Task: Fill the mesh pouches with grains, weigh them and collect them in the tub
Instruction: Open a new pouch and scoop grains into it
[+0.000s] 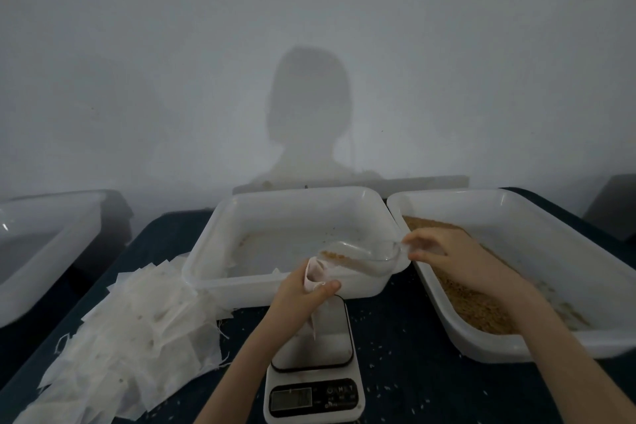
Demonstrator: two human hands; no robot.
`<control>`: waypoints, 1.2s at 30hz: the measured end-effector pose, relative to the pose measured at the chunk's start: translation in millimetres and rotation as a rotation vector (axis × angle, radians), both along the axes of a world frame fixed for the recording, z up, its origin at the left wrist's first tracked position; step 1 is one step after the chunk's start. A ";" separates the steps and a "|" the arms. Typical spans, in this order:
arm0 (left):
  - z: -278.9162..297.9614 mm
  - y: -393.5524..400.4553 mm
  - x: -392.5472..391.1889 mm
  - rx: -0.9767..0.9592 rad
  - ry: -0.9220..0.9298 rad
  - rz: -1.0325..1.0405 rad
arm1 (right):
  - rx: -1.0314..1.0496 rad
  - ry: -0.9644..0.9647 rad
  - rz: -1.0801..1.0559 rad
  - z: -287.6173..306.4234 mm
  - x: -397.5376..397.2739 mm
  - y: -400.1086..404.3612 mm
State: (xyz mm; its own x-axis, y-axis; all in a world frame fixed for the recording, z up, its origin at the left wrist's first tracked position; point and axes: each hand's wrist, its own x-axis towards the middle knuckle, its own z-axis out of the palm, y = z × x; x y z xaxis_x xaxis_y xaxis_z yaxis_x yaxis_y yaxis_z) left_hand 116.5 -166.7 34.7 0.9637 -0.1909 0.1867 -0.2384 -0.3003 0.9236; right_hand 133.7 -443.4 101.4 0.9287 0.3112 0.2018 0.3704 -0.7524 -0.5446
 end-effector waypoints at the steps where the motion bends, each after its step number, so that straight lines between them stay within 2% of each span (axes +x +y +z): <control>1: -0.9 -0.8 1.0 -0.002 0.004 0.005 | 0.018 0.007 -0.012 -1.3 -0.1 -3.9; 4: -0.5 -3.8 2.9 0.008 0.021 0.026 | 0.047 0.000 -0.074 -4.6 -0.9 -16.3; 8: -0.6 -12.6 2.6 0.183 -0.078 0.060 | 0.073 -0.017 -0.261 -14.3 2.2 -43.4; 11: -1.7 -19.9 -0.9 0.209 -0.127 -0.005 | -0.031 0.006 -0.464 -23.5 4.9 -64.6; 14: -5.7 -20.2 -2.7 0.288 -0.142 -0.048 | -0.140 0.114 -0.582 -33.8 11.8 -76.9; 17: -16.5 -7.2 0.5 0.516 -0.254 0.001 | -0.355 0.189 -0.586 -42.7 23.0 -79.9; 21: -31.9 20.2 -0.2 0.835 -0.444 0.033 | -0.523 0.259 -0.540 -53.4 37.1 -78.9; 23: -36.9 29.4 0.6 0.899 -0.490 0.035 | -0.617 0.272 -0.520 -59.4 40.8 -77.9; 25: -39.6 32.1 2.2 0.932 -0.456 0.070 | -0.636 0.305 -0.514 -63.7 41.9 -73.7; 29: -45.4 28.4 7.9 0.914 -0.426 0.117 | -0.647 0.309 -0.519 -50.9 32.5 -56.0; 32: -46.7 28.5 6.5 0.728 -0.385 0.183 | -0.612 0.121 -0.542 -30.3 12.7 -30.9; 34: -46.9 35.7 2.3 0.616 -0.322 0.206 | -0.435 -0.099 -0.523 -16.5 -5.0 -0.8; 36: -47.0 44.2 -3.5 0.546 -0.256 0.209 | -0.192 -0.225 -0.400 -9.5 -22.6 36.7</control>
State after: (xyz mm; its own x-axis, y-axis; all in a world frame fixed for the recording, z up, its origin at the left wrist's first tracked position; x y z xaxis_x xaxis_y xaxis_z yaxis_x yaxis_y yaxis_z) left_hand 112.9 -122.5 -12.3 0.9286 -0.1365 0.3450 -0.3167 -0.7759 0.5455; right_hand 111.1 -406.7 91.9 0.9230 -0.0097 0.3847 0.1242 -0.9387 -0.3217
